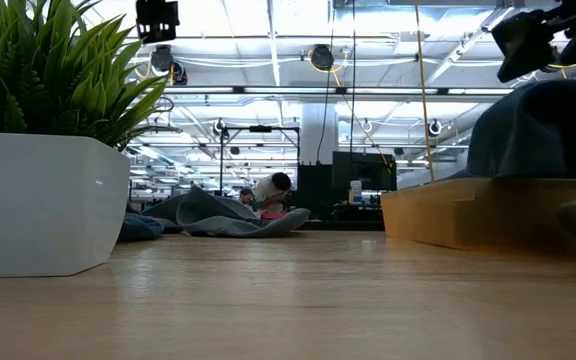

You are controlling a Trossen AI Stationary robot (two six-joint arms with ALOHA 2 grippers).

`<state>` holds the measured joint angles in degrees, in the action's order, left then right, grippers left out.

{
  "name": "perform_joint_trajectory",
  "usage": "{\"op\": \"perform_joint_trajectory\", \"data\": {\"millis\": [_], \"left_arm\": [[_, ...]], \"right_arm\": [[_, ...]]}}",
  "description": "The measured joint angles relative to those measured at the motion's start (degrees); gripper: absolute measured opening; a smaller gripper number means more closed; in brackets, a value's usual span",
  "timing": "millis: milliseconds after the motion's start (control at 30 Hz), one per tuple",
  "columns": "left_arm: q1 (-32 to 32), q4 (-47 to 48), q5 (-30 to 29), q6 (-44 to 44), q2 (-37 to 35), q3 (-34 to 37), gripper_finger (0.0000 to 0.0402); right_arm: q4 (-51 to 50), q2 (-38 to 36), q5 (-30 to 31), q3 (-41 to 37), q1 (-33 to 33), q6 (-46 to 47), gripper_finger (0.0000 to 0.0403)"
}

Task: Pick & Place hat
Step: Put the right blue cap into the orange bin

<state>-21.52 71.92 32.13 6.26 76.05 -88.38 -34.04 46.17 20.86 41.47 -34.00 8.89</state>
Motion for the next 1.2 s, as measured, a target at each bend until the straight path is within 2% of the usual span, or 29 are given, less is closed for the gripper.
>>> {"op": "perform_joint_trajectory", "data": {"millis": [200, 367, 500, 633, 700, 800, 867, 1067, 1200], "left_arm": [[1.27, 0.02, 1.39, 0.02, 0.02, 0.0, 0.0186], [1.68, 0.02, 1.39, 0.07, 0.02, 0.0, 0.0186], [1.68, 0.02, 1.29, -0.78, 0.02, 0.0, 0.0186], [1.68, -0.07, 0.93, -1.85, 0.01, 0.0, 0.0186], [1.68, -0.09, 0.84, -1.85, 0.02, 0.0, 0.0186], [1.68, -0.09, 0.82, -1.25, 0.02, 0.0, 0.0186], [1.68, -0.09, 0.82, -0.95, 0.02, 0.0, 0.0186], [1.68, -0.13, 0.8, -0.67, 0.02, 0.0, 0.0186], [1.68, -0.14, 0.8, -0.09, 0.02, 0.0, 0.0186]], "right_arm": [[-0.66, -3.45, 0.09, 0.0, -0.36, 0.9, 0.0304], [-5.66, -4.15, 8.37, 0.0, 1.27, 0.74, 0.031], [-6.24, -3.03, 4.6, -0.02, 5.65, 0.69, 0.03], [-6.01, -1.62, 5.97, -0.02, 10.68, -0.94, 0.0298], [-6.09, -1.42, 2.58, -0.02, 13.12, -1.19, 0.0298], [-5.45, -1.73, -8.71, -0.02, 15.81, -0.51, 0.0298], [-4.31, -2.21, -13.76, -0.02, 16.61, 0.26, 0.0297], [-3.46, -5.08, -13.69, 0.38, 16.7, 0.58, 0.0297], [-4.74, -5.62, -20.17, 0.36, 16.61, 6.87, 0.0296]]}}
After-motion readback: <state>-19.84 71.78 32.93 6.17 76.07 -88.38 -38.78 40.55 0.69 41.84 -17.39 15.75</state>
